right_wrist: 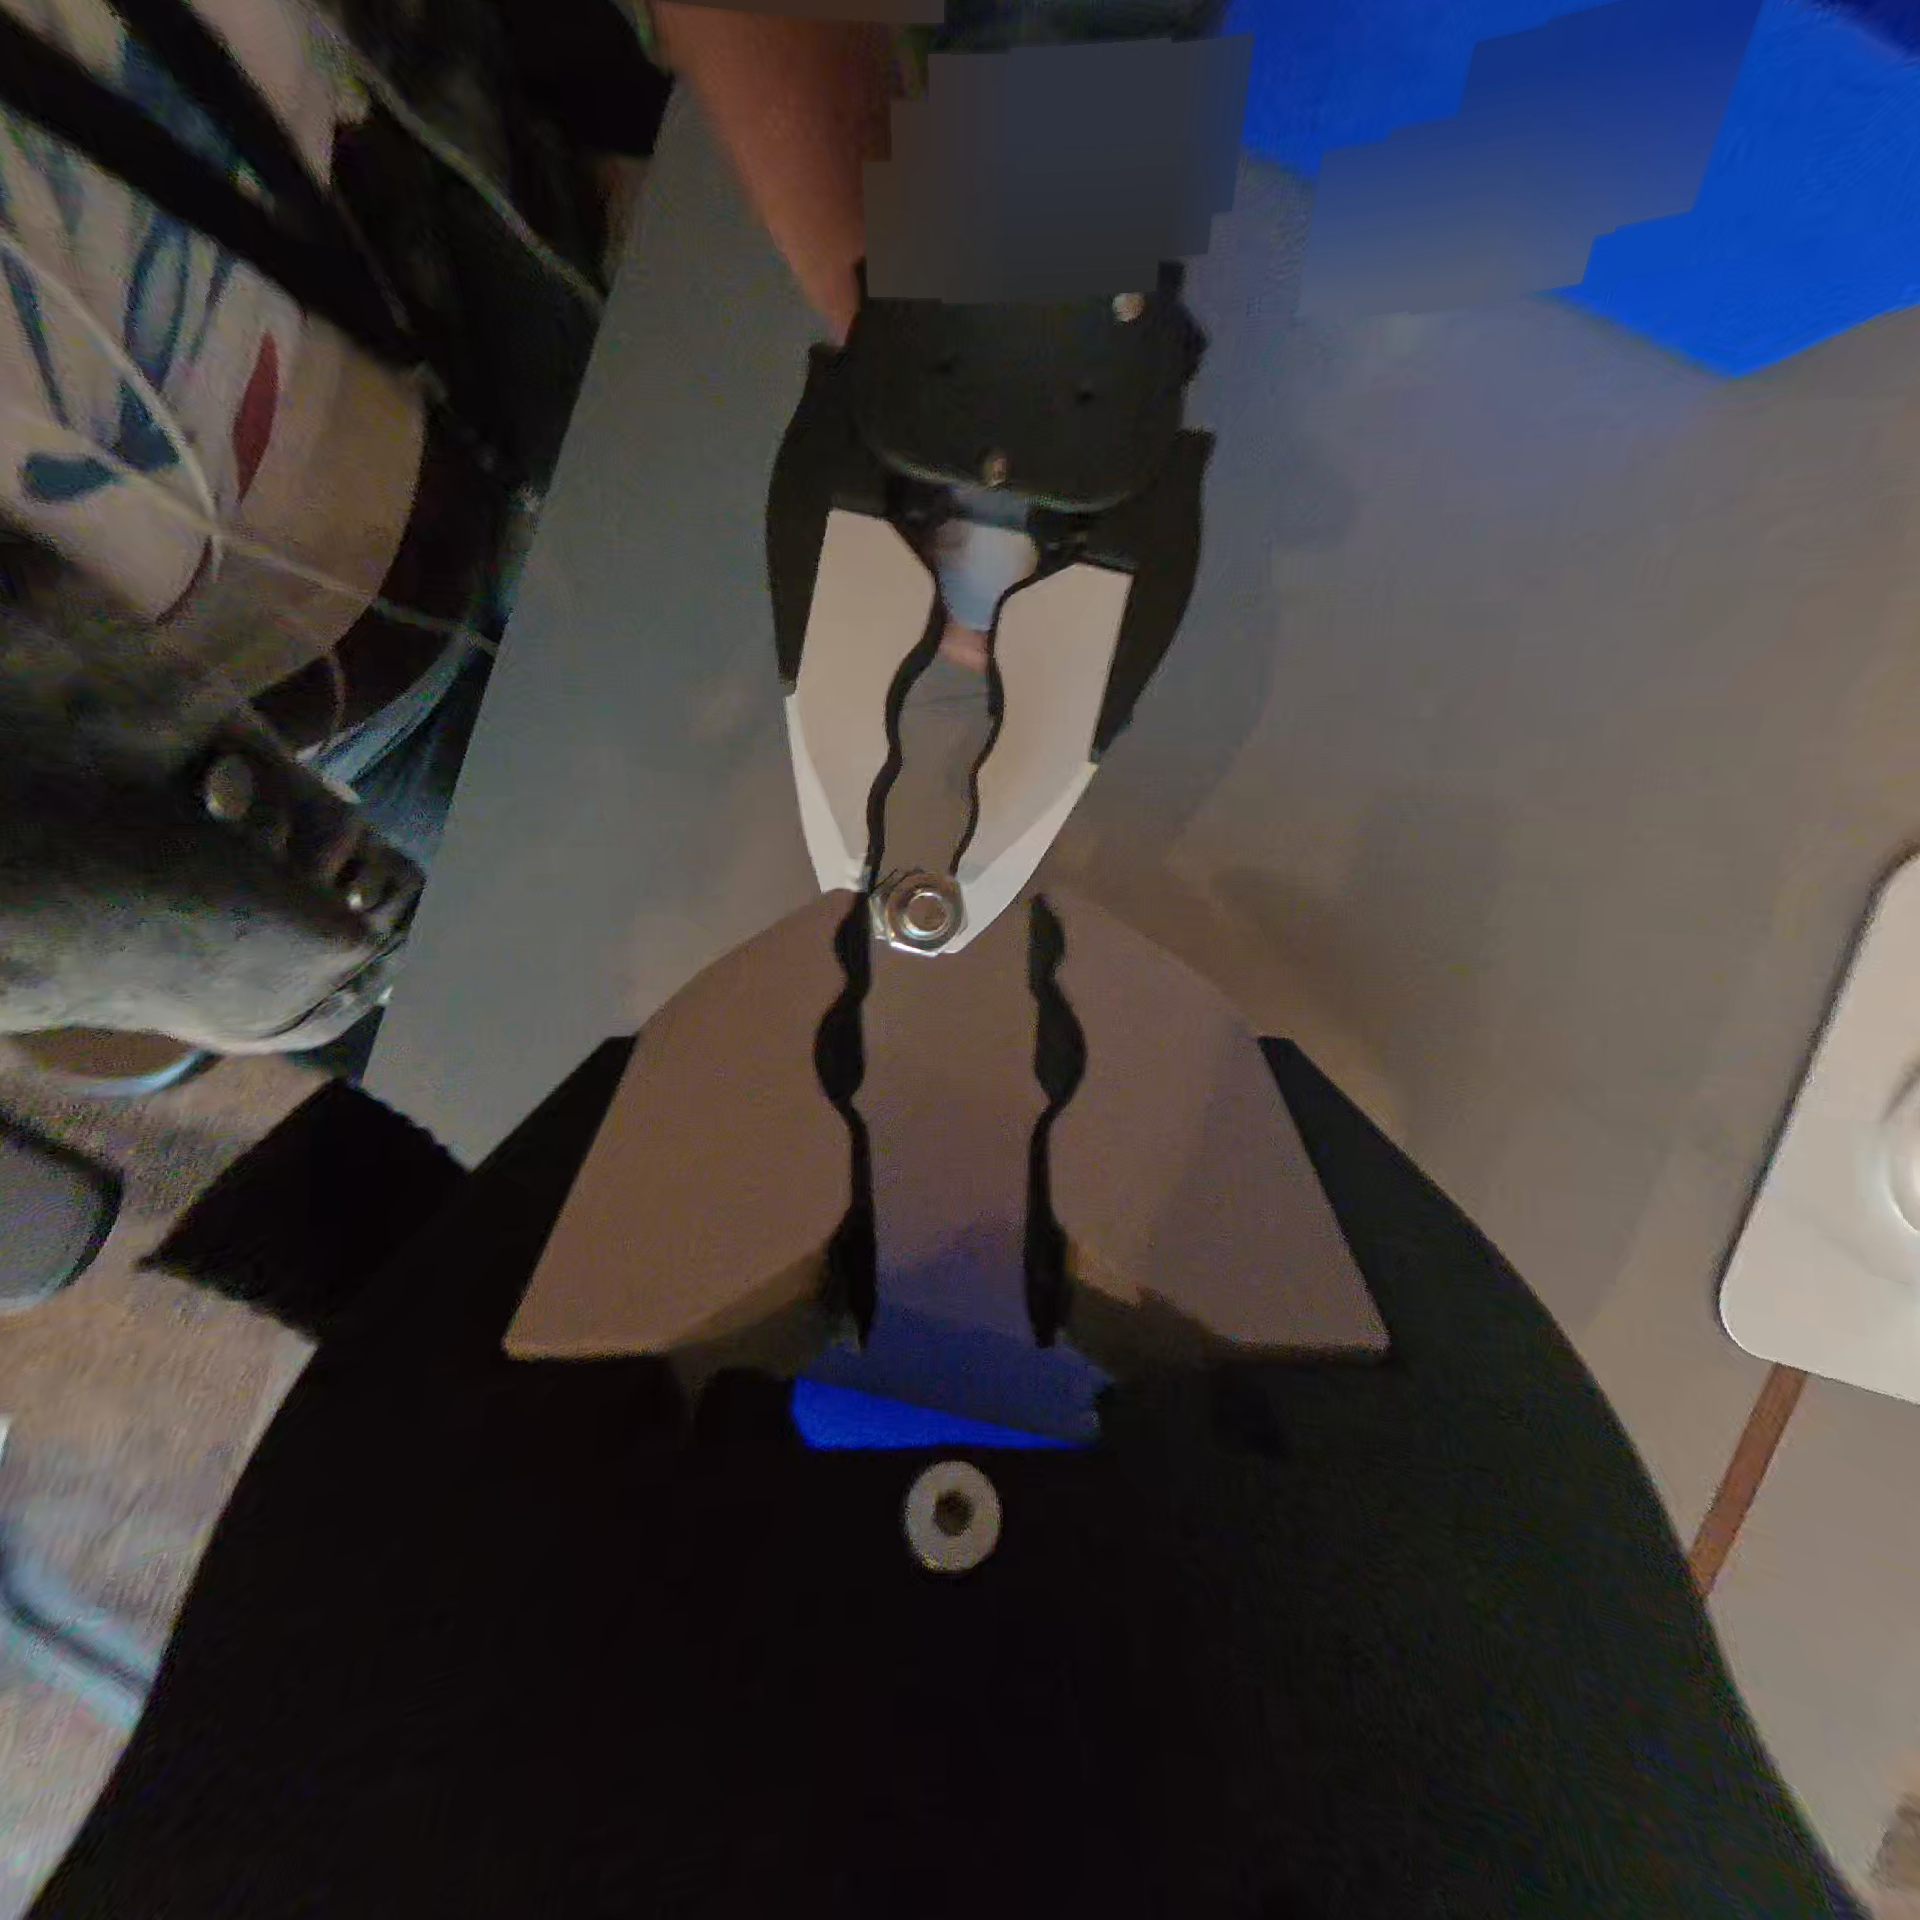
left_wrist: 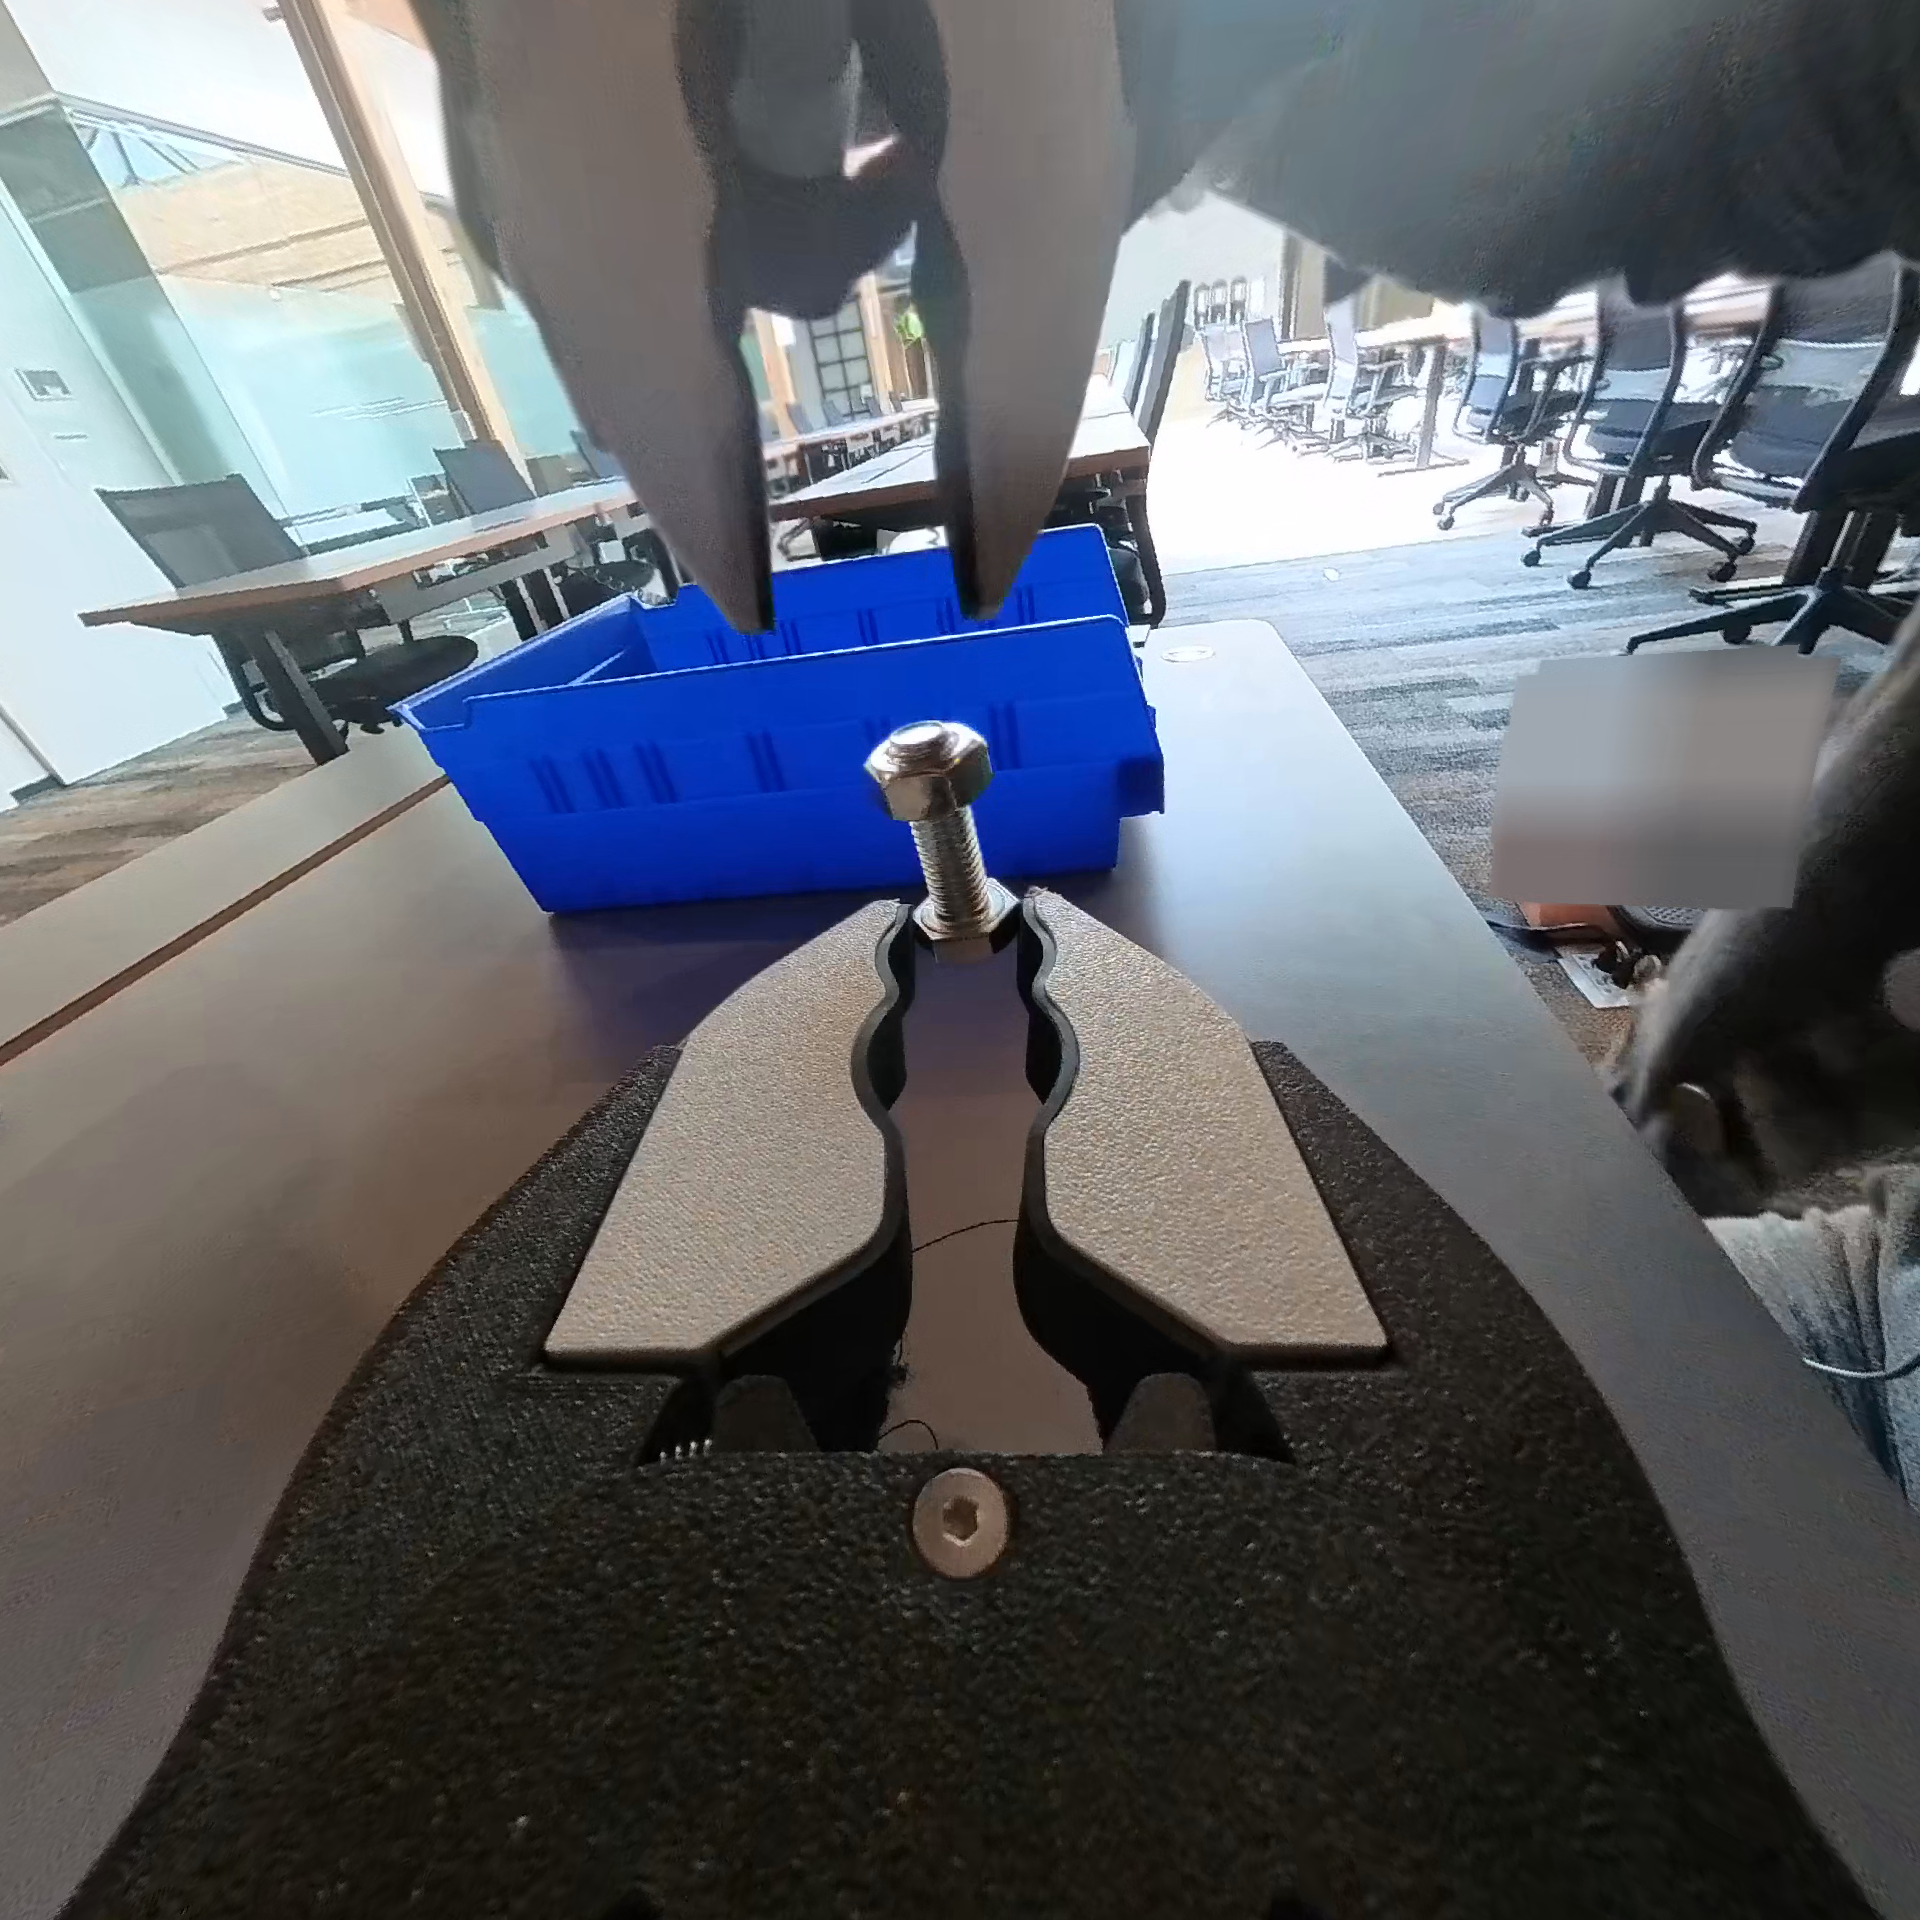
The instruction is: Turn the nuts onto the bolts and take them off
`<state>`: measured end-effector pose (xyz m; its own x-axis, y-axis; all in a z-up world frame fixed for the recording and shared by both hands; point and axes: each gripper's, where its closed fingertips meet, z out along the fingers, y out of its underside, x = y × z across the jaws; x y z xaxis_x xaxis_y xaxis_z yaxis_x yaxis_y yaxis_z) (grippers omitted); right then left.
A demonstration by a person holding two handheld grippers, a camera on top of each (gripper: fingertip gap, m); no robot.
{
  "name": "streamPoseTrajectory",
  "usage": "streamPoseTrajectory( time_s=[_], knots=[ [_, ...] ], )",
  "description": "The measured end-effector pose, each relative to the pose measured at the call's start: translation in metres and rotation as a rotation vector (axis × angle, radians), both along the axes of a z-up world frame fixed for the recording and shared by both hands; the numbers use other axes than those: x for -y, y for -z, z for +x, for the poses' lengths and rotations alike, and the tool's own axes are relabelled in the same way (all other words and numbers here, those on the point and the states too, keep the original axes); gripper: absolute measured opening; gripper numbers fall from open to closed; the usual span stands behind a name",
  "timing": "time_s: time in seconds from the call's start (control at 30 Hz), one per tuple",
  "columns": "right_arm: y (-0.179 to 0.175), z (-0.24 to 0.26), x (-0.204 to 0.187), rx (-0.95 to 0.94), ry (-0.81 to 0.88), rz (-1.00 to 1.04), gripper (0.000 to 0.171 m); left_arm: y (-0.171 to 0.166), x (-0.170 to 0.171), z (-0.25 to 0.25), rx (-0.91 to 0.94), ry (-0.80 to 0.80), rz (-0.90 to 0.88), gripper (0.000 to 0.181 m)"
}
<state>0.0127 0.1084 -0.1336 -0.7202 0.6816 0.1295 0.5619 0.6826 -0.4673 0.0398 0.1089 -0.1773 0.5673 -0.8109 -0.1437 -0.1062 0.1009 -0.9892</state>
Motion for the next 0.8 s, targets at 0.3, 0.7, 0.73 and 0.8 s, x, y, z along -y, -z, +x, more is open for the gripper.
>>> streamPoseTrajectory(
  time_s=[0.3,0.7,0.73,0.8],
  knots=[
    [0.020,0.011,0.004,0.242,-0.238,0.123,0.035,0.000,0.000,0.000,-0.002,0.009,-0.002,0.019],
    [0.025,0.004,-0.001,0.260,-0.266,0.225,0.018,0.000,0.000,-0.001,0.003,-0.002,-0.001,0.019],
    [0.025,0.004,-0.001,0.267,-0.211,0.214,0.018,0.000,-0.001,-0.001,0.004,-0.008,0.001,0.019],
    [0.025,0.005,-0.003,0.288,-0.059,0.198,0.018,-0.001,-0.002,-0.002,0.002,-0.025,0.003,0.019]
  ],
)
